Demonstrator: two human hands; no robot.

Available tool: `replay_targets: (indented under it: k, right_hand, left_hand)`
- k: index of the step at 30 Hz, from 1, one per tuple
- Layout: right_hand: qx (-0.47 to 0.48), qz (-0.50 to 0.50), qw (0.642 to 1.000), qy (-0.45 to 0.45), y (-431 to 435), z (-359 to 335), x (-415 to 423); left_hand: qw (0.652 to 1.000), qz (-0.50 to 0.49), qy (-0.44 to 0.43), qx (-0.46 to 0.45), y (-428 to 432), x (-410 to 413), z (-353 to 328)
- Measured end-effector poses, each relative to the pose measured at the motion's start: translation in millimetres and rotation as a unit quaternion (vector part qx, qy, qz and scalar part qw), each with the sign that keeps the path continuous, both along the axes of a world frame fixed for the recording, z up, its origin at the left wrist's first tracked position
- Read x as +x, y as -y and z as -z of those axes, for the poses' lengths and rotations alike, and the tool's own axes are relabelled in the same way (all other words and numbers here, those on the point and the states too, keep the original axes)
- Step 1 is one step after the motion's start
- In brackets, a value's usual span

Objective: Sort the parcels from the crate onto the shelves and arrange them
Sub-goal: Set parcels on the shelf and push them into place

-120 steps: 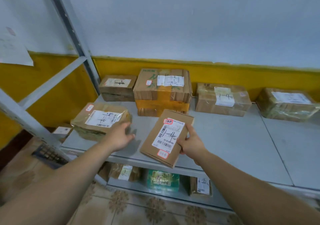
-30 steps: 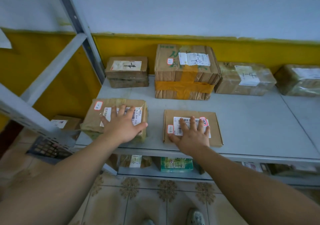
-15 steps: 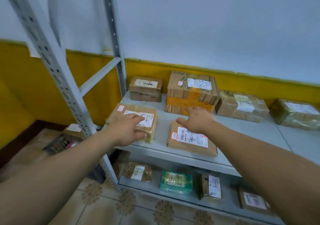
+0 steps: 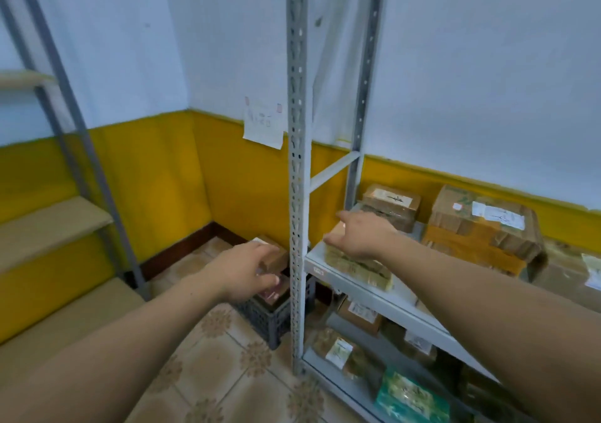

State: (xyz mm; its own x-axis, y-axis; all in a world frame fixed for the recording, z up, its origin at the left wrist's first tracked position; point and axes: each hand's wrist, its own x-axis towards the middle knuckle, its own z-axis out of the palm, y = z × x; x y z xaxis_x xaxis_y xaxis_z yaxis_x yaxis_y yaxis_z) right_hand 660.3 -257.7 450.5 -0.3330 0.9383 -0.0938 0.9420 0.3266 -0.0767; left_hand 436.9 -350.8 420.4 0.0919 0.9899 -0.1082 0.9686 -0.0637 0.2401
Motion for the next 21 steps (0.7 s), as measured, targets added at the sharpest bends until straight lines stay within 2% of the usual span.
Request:
replay_targets:
  k: [4, 11, 15, 21]
  right_hand:
    - [-0.018, -0.049, 0.999, -0.004, 0.1, 5.8, -95.1]
    - [-0.061, -0.094, 0.994, -0.013, 7.4, 41.0, -257.4]
    - [-0.083, -0.092, 0.992, -0.001, -4.0, 51.5, -302.4]
    - [-0.094, -0.068, 0.993, -0.018, -70.0, 69.0, -342.4]
  left_hand:
    - [0.998, -0.055, 0.015, -0.007, 25.5, -81.1, 7.1]
    - [0.995, -0.074, -0.012, -0.058, 52.6, -220.3, 26.3]
    - [0.993, -0.071, -0.017, -0.088, 37.1, -274.6, 37.8]
    - [0.995, -0.043, 0.015, -0.092, -35.7, -306.5, 57.6]
